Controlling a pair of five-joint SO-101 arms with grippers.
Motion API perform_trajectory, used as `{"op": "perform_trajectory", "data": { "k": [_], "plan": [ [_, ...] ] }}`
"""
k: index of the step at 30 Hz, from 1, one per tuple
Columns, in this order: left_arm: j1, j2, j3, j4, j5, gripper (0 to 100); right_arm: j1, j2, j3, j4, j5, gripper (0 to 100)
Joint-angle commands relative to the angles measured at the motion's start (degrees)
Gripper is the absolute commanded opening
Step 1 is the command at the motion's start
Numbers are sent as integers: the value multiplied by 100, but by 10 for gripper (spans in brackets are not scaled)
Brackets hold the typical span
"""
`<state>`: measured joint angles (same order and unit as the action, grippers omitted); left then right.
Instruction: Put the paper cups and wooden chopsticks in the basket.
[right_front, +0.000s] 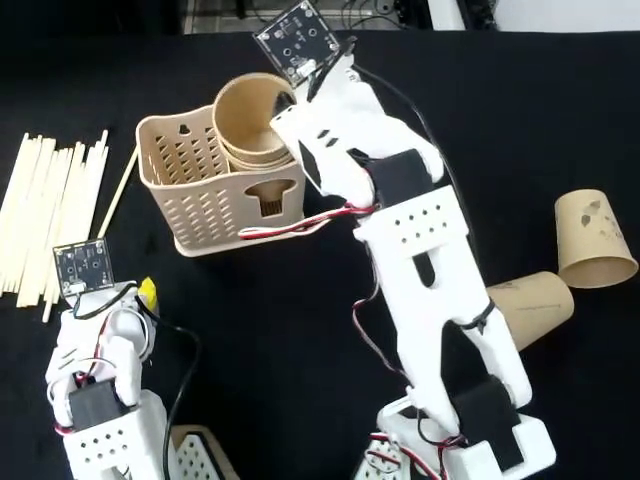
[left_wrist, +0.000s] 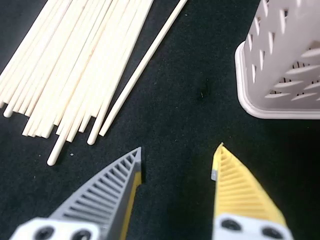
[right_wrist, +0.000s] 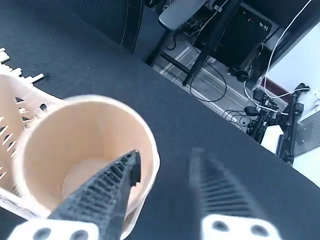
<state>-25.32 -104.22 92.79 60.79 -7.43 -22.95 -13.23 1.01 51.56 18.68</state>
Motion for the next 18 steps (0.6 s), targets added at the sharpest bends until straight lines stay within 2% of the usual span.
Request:
{"op": "perform_trajectory", "data": {
  "k": [1,5,8,11,14,18],
  "plan": [
    [57,-26,-31,-79,-26,230,-53,-286,-75,9,-26,407],
    [57,-26,-31,-79,-26,230,-44,-910,-75,229,167,355],
    [57,-26,-31,-79,-26,230,-9,-1473,-66,905,879,290],
    [57,-26,-31,-79,-26,230,316,-1991,-40,2022,1758,237],
    [57,-26,-31,-79,-26,230,1152,-2255,101,3059,2163,224],
    [57,-26,-31,-79,-26,230,2778,-2334,593,3798,2796,222]
  ]
}}
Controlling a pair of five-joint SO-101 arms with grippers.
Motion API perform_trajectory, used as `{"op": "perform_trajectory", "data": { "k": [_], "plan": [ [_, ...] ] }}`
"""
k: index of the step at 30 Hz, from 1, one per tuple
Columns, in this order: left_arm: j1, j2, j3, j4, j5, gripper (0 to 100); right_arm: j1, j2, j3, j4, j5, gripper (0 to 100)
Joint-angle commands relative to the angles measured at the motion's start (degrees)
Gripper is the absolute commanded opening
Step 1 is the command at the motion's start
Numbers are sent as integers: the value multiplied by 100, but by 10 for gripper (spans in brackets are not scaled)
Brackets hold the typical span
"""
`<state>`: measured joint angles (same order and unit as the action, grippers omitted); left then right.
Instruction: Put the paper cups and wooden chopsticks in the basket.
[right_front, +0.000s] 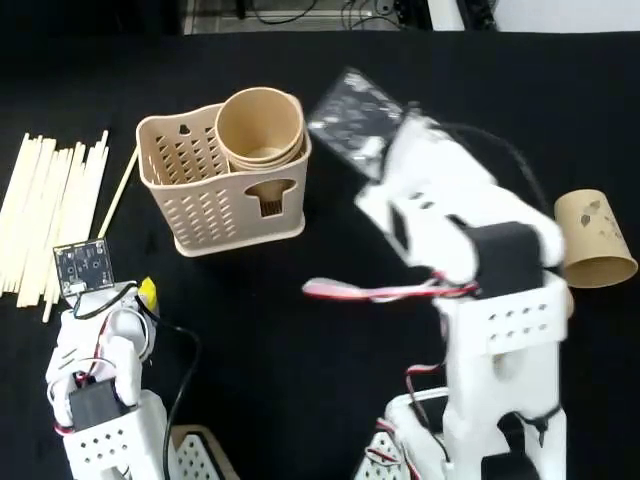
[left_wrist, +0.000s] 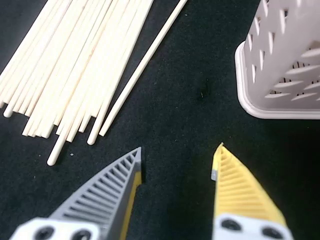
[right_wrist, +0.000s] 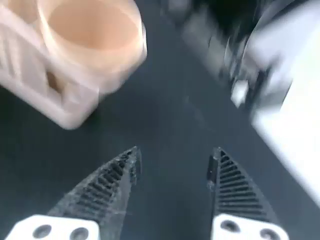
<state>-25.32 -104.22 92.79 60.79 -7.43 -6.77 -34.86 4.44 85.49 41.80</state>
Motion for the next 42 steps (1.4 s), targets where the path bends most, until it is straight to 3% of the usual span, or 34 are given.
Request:
{"op": "perform_trajectory", "data": {
  "k": [1,5,10,18,23,28,36,42],
  "plan": [
    [57,-26,-31,-79,-26,230,1565,-171,497,404,791,221],
    [57,-26,-31,-79,-26,230,2637,-189,1569,281,1873,220],
    [57,-26,-31,-79,-26,230,3305,-189,2738,-686,2356,222],
    [57,-26,-22,-79,-26,230,3402,-180,4259,-2075,2558,221],
    [57,-26,-22,-79,-26,230,3631,-180,5059,-3657,2664,219],
    [57,-26,-22,-79,-26,230,3991,-180,5701,-4571,3332,219],
    [57,-26,-22,-79,-26,230,4264,-189,5596,-4747,3429,219],
    [57,-26,-22,-88,-26,230,4229,-198,4462,-3437,3288,219]
  ]
}}
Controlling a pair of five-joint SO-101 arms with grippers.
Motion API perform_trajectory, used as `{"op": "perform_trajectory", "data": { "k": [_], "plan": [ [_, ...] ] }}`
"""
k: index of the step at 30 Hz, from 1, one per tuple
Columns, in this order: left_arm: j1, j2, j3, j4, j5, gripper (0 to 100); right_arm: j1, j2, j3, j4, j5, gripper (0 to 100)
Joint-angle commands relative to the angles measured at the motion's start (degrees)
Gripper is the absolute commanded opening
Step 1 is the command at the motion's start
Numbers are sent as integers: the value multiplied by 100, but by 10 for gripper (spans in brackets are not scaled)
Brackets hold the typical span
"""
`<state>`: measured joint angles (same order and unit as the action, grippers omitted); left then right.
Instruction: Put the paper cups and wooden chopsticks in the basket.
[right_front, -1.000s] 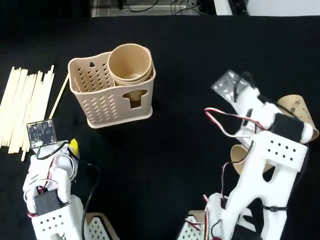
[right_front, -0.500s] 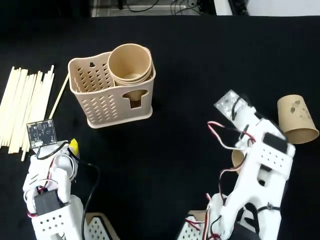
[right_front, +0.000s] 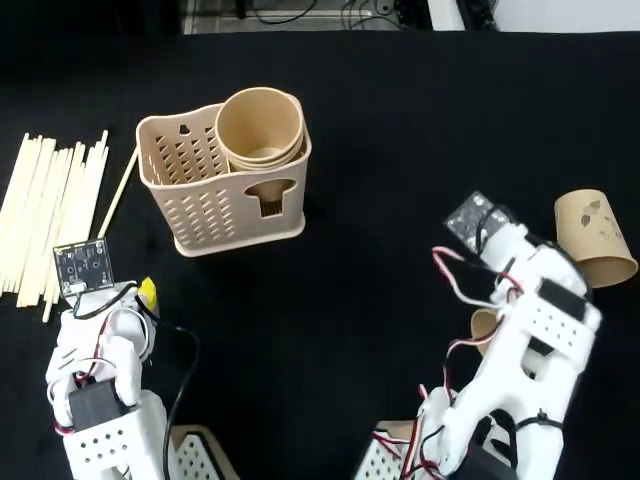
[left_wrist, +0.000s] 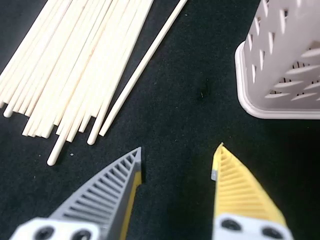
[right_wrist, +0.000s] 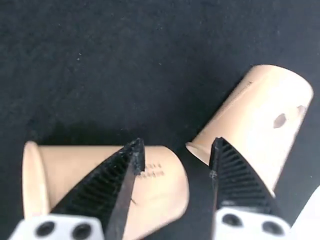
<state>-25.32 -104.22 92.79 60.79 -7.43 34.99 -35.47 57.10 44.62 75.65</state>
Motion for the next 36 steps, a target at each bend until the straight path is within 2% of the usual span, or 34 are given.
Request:
{"op": "perform_trajectory", "data": {
  "k": [1,8,12,17,22,28,36],
  "plan": [
    [57,-26,-22,-88,-26,230,9,-136,-1086,1002,-220,219],
    [57,-26,-22,-88,-26,230,-554,-1007,-2290,3648,-229,219],
    [57,-26,-22,-88,-26,230,-747,-2070,-2185,4642,-167,219],
    [57,-26,-22,-88,-26,230,-580,-3222,-1560,5556,343,218],
    [57,-26,-22,-88,-26,230,211,-4330,-620,5354,949,218],
    [57,-26,-22,-79,-26,230,1125,-5015,954,3938,1644,220],
    [57,-26,-22,-79,-26,230,1336,-4954,2026,2321,1635,218]
  ]
}}
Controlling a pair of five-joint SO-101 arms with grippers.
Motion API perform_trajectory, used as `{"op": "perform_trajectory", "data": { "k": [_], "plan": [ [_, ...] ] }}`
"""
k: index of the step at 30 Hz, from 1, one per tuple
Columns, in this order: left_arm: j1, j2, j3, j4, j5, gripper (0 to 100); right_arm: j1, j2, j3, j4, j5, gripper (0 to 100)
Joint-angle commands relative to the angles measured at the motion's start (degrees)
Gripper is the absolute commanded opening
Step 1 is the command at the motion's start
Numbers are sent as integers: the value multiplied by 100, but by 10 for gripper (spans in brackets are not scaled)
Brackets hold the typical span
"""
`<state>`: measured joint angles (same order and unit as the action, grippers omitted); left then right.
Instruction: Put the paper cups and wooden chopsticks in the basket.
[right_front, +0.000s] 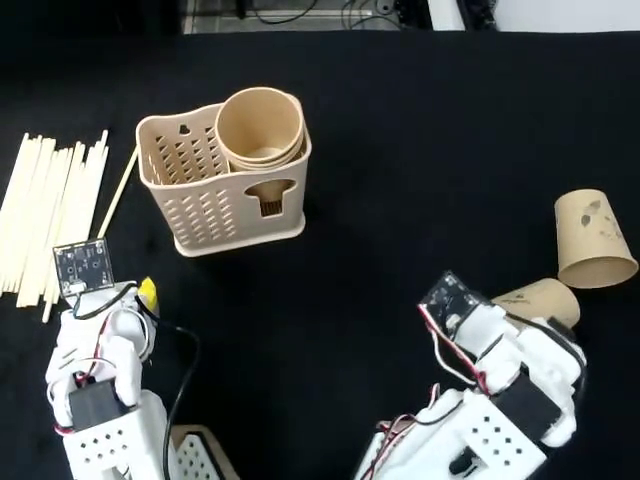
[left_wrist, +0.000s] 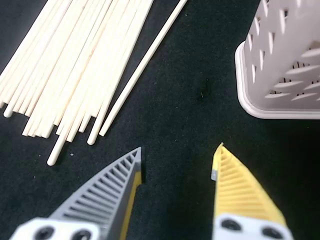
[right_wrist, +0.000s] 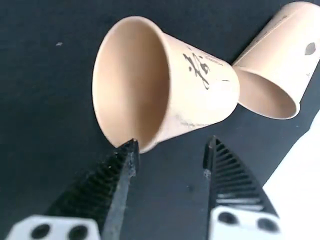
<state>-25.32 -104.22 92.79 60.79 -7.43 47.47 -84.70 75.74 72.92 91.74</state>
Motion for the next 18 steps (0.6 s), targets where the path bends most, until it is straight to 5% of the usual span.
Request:
{"op": "perform_trajectory", "data": {
  "k": [1,12,18],
  "plan": [
    [57,-26,-13,-79,-26,230,70,-31,277,-703,18,218],
    [57,-26,-13,-79,-26,230,-79,-75,365,-765,-360,214],
    [57,-26,-13,-79,-26,230,-703,-84,752,-1855,-1231,27]
  ]
}}
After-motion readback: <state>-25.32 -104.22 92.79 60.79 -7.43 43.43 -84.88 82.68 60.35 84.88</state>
